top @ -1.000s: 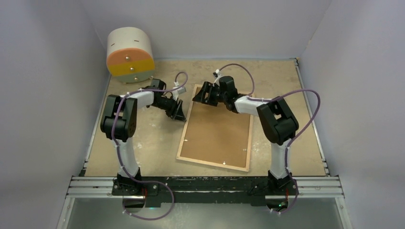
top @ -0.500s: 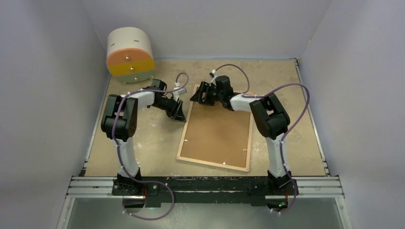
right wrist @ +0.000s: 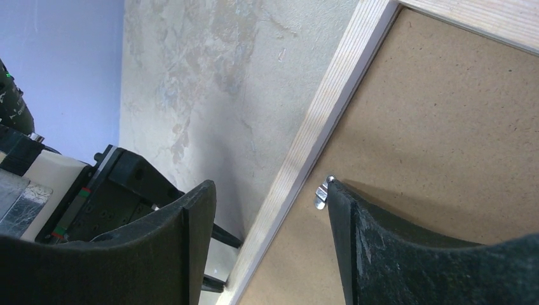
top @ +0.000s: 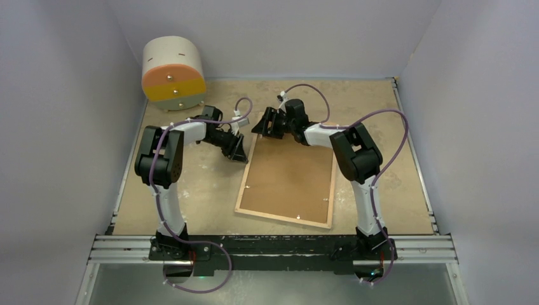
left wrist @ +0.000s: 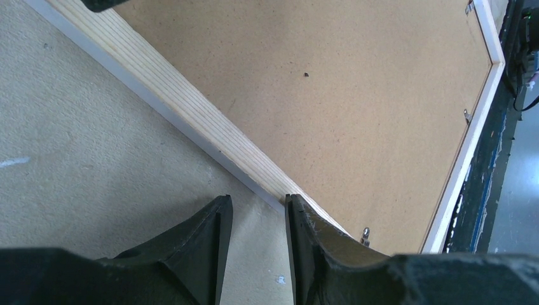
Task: Put the photo into the frame
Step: Install the photo frame at the center of the board.
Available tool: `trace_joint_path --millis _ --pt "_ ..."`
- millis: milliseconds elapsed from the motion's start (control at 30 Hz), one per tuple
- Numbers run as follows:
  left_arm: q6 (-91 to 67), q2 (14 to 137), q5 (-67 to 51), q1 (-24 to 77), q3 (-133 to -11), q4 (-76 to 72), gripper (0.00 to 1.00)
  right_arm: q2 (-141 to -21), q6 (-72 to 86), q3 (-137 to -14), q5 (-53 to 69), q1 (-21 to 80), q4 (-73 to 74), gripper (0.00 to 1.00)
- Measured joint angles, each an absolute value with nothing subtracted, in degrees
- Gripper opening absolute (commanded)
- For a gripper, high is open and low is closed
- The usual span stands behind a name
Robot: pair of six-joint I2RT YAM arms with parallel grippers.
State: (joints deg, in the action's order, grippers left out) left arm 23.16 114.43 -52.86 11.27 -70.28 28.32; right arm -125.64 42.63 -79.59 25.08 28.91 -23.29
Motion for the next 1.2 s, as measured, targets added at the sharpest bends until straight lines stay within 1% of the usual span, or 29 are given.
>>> trace_joint_path --millis 300,1100,1200 --pt "23.2 114.4 -52.8 11.3 -70.3 28.3 0.38 -125.7 44.6 -78.7 26.8 29.0 -24.3 0.66" --pt "23.6 114.4 -52.6 11.3 -70.3 28.3 0.37 -127.1 47.3 -79.8 26.8 29.7 -25.8 0.66" --pt "23.6 114.4 -52.6 11.3 -70.3 28.3 0.37 -127.2 47.3 -79.8 26.9 29.7 -26.0 0.69"
